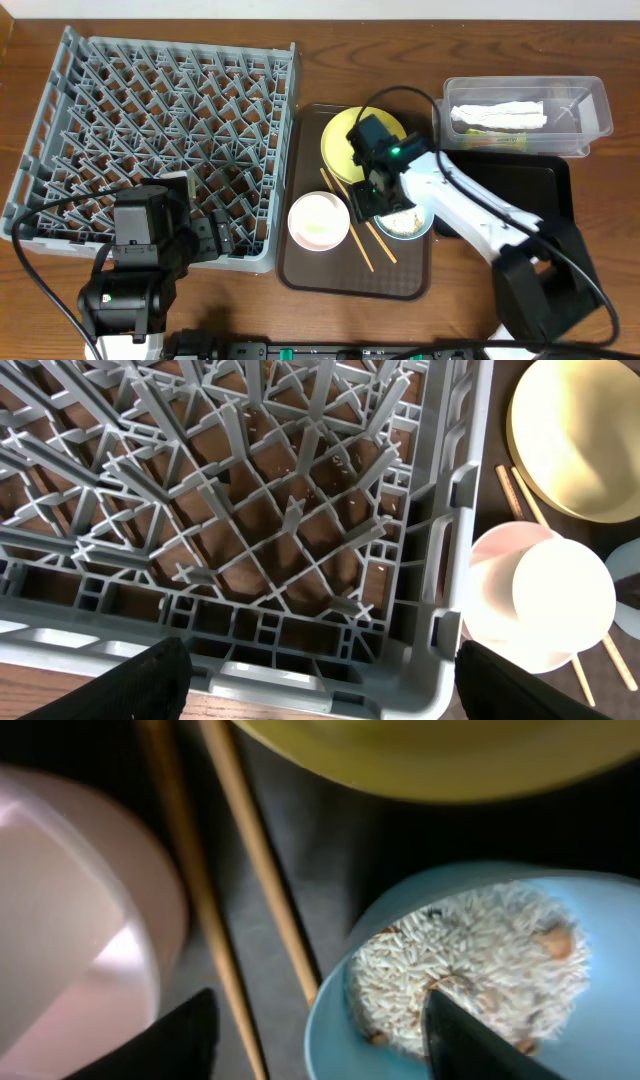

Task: Sort waste into correct bins and load items into the dishwasher
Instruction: 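Grasp the rim of the light-blue bowl with the right gripper, then carry the bowl over the black tray and tip out the rice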

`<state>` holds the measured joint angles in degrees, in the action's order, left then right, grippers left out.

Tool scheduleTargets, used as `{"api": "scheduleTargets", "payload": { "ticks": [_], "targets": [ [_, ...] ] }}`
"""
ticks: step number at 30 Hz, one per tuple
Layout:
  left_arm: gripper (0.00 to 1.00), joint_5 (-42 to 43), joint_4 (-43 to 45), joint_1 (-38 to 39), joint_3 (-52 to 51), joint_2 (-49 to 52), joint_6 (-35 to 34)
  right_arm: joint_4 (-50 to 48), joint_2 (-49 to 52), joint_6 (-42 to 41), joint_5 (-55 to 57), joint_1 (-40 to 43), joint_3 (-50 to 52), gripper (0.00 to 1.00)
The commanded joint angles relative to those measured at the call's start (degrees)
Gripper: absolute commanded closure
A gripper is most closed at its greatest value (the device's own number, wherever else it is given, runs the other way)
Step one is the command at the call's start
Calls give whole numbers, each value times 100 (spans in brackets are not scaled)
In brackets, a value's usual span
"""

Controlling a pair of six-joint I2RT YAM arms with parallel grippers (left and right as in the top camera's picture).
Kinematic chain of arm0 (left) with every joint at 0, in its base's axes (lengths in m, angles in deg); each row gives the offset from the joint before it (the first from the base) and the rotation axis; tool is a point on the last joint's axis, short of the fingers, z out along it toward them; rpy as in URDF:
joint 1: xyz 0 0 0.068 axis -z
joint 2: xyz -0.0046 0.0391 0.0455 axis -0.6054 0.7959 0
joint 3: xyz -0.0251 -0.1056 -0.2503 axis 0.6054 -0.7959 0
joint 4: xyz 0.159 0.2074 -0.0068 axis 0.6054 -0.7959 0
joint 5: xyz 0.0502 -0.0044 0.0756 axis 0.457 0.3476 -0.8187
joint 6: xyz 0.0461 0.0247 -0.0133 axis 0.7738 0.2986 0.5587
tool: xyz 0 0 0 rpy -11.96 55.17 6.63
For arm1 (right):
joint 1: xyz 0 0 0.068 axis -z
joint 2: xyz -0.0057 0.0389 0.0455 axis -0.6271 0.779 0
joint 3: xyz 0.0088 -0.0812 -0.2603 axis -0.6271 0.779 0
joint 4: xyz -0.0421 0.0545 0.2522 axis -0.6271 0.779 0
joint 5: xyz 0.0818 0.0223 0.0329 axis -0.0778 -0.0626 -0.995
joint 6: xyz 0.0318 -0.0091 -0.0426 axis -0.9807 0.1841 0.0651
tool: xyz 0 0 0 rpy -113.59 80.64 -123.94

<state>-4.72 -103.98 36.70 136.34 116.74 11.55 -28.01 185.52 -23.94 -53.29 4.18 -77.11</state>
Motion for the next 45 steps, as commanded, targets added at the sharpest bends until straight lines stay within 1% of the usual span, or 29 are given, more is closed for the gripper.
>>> {"api": "scheduleTargets", "payload": {
  "ticks": [1, 5, 6, 8, 12, 14, 16, 17, 18, 19, 26, 29, 33, 39, 42, 45],
  "targets": [
    [13, -11, -15, -17, 140, -4, -26, -31, 223, -568, 157, -68, 57, 47],
    [13, -11, -15, -17, 140, -4, -26, -155, 345, -645, 160, -68, 57, 60],
    [13, -11, -15, -17, 140, -4, -26, -190, 356, -671, 160, -68, 57, 65],
    [13, -11, -20, -17, 140, -4, -26, -229, 361, -765, 160, -68, 57, 68],
    [13, -11, -35, -17, 140, -4, -26, -286, 365, -979, 232, -70, 63, 82],
    [13, -11, -35, -17, 140, -4, -28, -295, 365, -1106, 269, -70, 90, 86],
    [13, -11, -35, -17, 140, -4, -26, -306, 365, -1117, 267, -70, 120, 87],
    [13, -11, -35, -17, 140, -4, -26, -306, 365, -1115, 267, -68, 142, 89],
    [13, -11, -35, -17, 140, -4, -26, -308, 365, -1117, 267, -68, 142, 92],
    [13, -11, -35, -17, 140, -4, -26, -315, 365, -1119, 267, -68, 142, 98],
    [13, -11, -35, -17, 140, -4, -26, -284, 155, -1102, 236, -50, 46, 99],
    [13, -11, -35, -17, 140, -4, -26, -267, -162, -844, 70, -7, -55, 99],
    [13, -11, -35, -17, 140, -4, -28, -260, -793, -785, 2, 160, -87, 99],
    [13, -11, -35, -17, 140, -4, -28, -203, -1589, -485, -17, 715, -85, 99],
    [13, -11, -35, -17, 140, -4, -26, -118, -1694, -483, -116, 1099, -85, 99],
    [13, -11, -35, -17, 140, -4, -26, -133, -1683, -282, -566, 1530, -20, 99]
  ]
}}
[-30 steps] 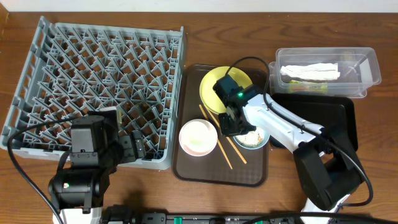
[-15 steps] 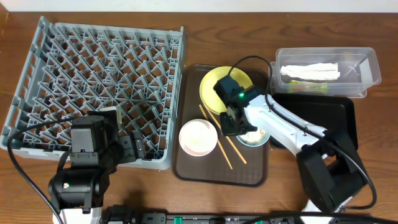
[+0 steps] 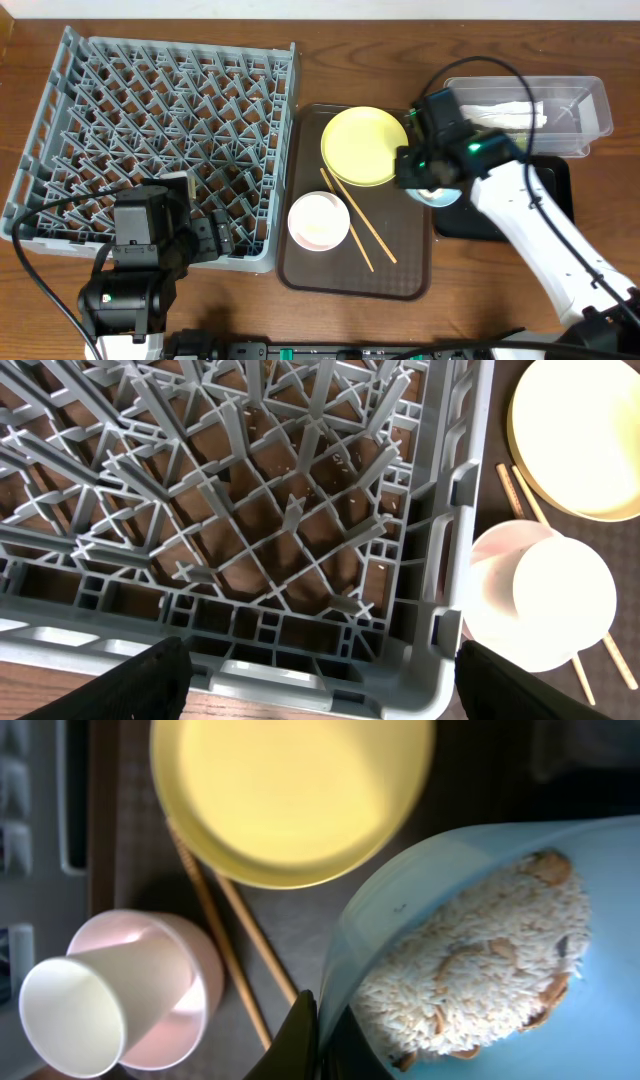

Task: Sort waste into correct bins and load items into the dishwasher
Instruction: 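Carry the bowl over the black tray and tip out the rice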

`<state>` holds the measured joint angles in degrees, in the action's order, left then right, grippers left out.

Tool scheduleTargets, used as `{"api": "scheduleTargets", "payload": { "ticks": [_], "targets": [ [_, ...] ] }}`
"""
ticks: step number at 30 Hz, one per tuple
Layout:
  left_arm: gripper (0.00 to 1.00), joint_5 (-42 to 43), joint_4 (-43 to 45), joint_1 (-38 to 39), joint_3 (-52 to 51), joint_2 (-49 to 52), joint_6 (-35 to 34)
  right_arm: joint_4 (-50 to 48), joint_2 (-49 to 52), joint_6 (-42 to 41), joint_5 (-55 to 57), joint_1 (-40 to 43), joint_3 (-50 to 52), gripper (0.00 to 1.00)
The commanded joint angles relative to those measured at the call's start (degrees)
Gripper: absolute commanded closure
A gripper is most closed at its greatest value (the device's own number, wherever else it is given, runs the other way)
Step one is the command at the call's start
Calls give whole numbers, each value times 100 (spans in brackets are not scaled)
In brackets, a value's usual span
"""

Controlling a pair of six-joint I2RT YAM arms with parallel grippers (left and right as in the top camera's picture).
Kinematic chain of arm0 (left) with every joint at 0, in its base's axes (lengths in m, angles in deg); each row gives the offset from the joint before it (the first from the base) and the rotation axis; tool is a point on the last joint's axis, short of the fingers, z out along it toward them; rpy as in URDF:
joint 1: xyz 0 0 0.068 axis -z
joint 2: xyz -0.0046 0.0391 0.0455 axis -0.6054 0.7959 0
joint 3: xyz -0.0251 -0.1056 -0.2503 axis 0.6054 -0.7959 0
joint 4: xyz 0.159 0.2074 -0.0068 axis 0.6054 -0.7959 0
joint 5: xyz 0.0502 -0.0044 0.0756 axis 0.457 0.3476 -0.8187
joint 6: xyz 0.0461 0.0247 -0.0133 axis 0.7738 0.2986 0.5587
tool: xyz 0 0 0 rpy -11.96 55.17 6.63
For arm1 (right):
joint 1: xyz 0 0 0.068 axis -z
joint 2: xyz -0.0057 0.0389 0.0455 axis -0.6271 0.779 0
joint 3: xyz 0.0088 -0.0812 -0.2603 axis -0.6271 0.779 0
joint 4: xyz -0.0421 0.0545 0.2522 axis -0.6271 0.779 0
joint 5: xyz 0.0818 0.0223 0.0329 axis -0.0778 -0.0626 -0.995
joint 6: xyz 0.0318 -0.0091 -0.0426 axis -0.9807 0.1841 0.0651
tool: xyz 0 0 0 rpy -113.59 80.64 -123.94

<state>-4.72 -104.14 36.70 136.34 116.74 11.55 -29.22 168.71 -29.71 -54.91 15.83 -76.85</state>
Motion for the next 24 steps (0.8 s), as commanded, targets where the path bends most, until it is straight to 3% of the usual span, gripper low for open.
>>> {"api": "scheduleTargets", "payload": {
  "ticks": [1, 10, 24],
  "targets": [
    [13, -11, -20, -17, 140, -4, -26, -26, -2, 356, -557, 511, -7, 99],
    [13, -11, -20, -17, 140, -4, -28, -310, -2, 1451, -2317, 1751, 562, 99],
    [13, -11, -17, -17, 140, -4, -26, -1738, 22, 1611, -5101, 3742, 2000, 99]
  ]
}}
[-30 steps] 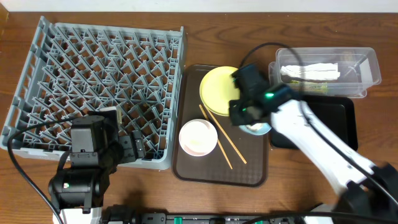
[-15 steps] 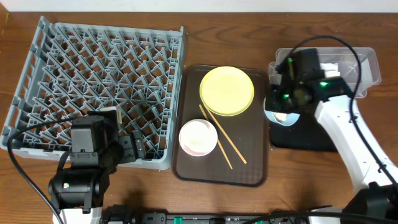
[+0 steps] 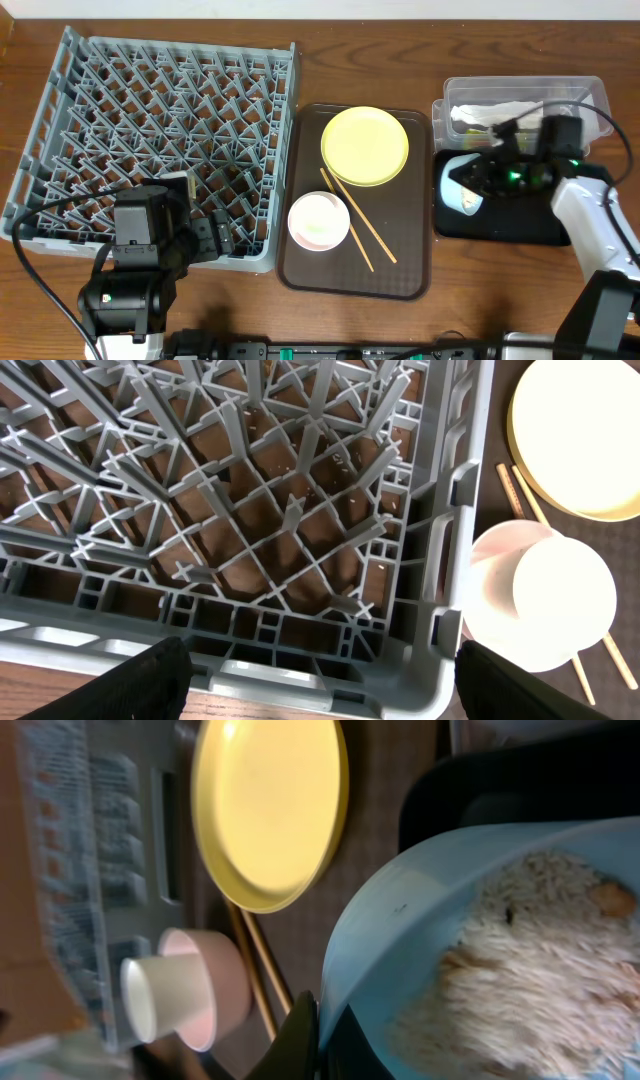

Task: Sort waste into correct bins and load items into the dishwasher
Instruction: 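Carry the bowl over the black tray and tip out the rice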

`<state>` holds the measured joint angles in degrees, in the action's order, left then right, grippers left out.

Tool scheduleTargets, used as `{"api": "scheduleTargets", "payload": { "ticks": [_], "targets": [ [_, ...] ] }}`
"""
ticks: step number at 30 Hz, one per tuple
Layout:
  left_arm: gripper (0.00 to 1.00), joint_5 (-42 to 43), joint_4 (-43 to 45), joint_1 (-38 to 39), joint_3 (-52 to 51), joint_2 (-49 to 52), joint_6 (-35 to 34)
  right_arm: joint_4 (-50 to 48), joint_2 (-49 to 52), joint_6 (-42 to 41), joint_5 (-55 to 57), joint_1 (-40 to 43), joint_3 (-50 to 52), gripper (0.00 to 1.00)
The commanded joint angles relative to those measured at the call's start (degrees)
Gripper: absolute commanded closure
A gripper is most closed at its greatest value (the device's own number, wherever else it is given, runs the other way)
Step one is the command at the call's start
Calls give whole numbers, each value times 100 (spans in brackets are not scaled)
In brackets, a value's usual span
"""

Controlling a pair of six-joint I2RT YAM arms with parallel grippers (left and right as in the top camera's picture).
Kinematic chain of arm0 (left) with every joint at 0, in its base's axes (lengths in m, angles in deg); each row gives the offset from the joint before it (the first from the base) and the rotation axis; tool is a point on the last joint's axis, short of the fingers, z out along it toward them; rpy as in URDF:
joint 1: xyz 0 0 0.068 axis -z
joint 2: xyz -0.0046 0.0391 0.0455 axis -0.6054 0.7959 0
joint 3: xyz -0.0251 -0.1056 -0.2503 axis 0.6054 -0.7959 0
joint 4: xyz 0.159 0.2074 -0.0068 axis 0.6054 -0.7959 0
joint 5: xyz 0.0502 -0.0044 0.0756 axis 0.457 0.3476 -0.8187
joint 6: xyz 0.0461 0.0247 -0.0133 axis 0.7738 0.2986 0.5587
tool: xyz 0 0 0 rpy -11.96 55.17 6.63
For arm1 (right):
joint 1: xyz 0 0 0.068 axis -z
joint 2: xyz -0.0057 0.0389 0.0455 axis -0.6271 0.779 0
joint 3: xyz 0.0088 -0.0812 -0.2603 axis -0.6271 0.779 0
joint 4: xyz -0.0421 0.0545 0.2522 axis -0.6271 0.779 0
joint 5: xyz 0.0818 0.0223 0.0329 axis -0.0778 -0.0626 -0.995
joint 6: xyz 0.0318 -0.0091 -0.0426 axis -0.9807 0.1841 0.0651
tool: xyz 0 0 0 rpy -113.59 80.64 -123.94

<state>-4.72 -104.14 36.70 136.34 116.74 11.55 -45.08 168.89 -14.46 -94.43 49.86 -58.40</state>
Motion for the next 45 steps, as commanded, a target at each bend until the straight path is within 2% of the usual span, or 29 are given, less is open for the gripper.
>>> {"api": "scheduleTargets", "payload": {
  "ticks": [1, 15, 23, 29, 38, 45],
  "targets": [
    [13, -11, -17, -17, 140, -4, -26, -273, 7, 83, -1384, 472, 234, 99],
    [13, -11, -17, -17, 140, -4, -26, -758, 555, -52, -3679, 1526, 492, 99],
    [13, -11, -17, -17, 140, -4, -26, -975, 1078, -70, -4426, 1939, 492, 99],
    [13, -11, -17, -17, 140, -4, -28, -1329, 1172, -870, -4422, 2452, 490, 99],
    [13, -11, -17, -17, 140, -4, -28, -2387, 1172, -2374, -4422, 3294, 490, 99],
    [13, -11, -17, -17, 140, -4, -26, -2594, 1172, -2597, -4422, 3582, 490, 99]
  ]
}}
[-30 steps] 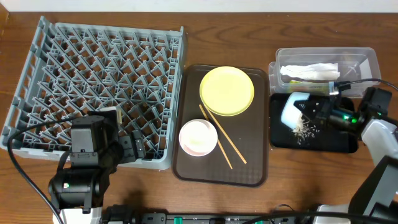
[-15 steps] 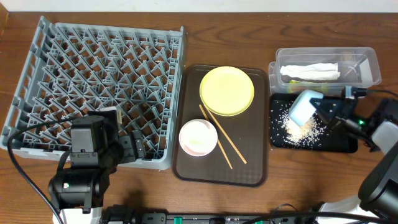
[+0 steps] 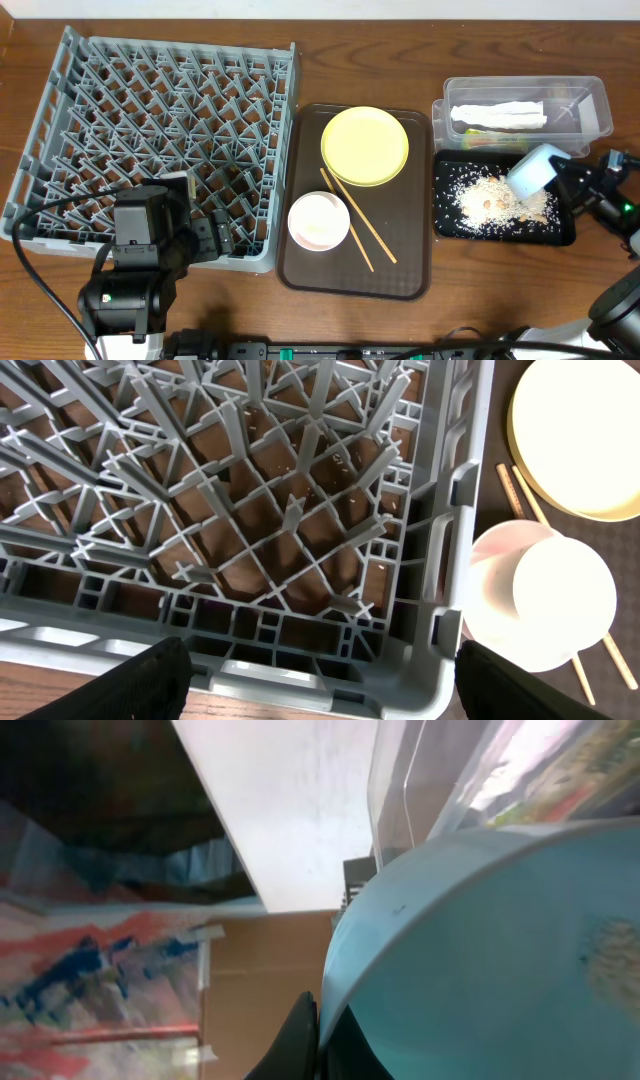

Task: Sort waste into correct bins and load items into the dishwasher
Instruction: 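Carry the bowl over the black tray and tip out the rice, then bring the empty blue bowl back and set it on the yellow plate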

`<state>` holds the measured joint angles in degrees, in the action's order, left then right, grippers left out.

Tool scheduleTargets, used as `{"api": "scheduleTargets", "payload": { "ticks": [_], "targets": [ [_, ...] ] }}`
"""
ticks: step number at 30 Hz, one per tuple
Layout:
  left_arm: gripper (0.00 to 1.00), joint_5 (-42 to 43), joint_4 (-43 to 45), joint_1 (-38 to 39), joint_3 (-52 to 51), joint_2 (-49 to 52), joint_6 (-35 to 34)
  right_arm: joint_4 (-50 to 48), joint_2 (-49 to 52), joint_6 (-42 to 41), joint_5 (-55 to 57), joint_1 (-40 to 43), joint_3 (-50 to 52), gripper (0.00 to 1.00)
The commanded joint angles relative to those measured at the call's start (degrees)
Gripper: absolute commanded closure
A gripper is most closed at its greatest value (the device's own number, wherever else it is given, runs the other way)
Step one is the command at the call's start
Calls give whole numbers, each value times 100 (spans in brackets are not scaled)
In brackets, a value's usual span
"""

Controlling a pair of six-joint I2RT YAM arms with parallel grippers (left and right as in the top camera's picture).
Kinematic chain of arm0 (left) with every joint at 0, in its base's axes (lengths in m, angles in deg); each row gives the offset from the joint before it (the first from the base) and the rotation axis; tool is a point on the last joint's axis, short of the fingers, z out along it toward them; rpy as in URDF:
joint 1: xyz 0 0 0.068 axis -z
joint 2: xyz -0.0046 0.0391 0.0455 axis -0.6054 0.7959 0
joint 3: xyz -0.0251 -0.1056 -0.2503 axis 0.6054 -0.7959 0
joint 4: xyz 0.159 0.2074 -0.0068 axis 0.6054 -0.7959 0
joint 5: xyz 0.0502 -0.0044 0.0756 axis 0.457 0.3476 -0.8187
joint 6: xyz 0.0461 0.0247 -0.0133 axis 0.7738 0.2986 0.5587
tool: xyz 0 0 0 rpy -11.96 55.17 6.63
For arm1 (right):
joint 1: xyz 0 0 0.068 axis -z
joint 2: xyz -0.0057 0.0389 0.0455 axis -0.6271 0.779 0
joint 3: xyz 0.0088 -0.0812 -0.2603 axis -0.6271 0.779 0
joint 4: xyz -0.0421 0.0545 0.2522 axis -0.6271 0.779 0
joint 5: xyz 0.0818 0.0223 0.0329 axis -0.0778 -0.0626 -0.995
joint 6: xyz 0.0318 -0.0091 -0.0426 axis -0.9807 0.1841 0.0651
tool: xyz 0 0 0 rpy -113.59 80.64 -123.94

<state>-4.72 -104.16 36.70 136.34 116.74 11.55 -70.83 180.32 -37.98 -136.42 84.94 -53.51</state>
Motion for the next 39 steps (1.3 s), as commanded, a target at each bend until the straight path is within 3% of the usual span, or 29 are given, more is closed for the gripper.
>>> {"api": "scheduleTargets", "payload": {
  "ticks": [1, 17, 22, 25, 29, 36, 39],
  "targets": [
    [13, -11, -15, -17, 140, -4, -28, -20, 28, -245, -223, 74, 0, 99],
    [13, -11, -15, -17, 140, -4, -28, 391, 28, 70, 330, -872, 4, 99],
    [13, -11, -15, -17, 140, -4, -28, 85, -39, 1113, -234, -1290, 2, 99],
    [13, -11, -15, -17, 140, -4, -28, 313, -37, 750, 404, -1390, 2, 99],
    [13, -11, -17, -17, 140, -4, -28, 83, -96, 1305, -227, -1482, 9, 99],
    [13, -11, -17, -17, 140, -4, -28, 654, -96, 960, 1147, -1606, 9, 99],
    [13, -11, -17, -17, 140, -4, -28, 1172, -96, 1392, 1552, -1749, 9, 99]
  ]
}}
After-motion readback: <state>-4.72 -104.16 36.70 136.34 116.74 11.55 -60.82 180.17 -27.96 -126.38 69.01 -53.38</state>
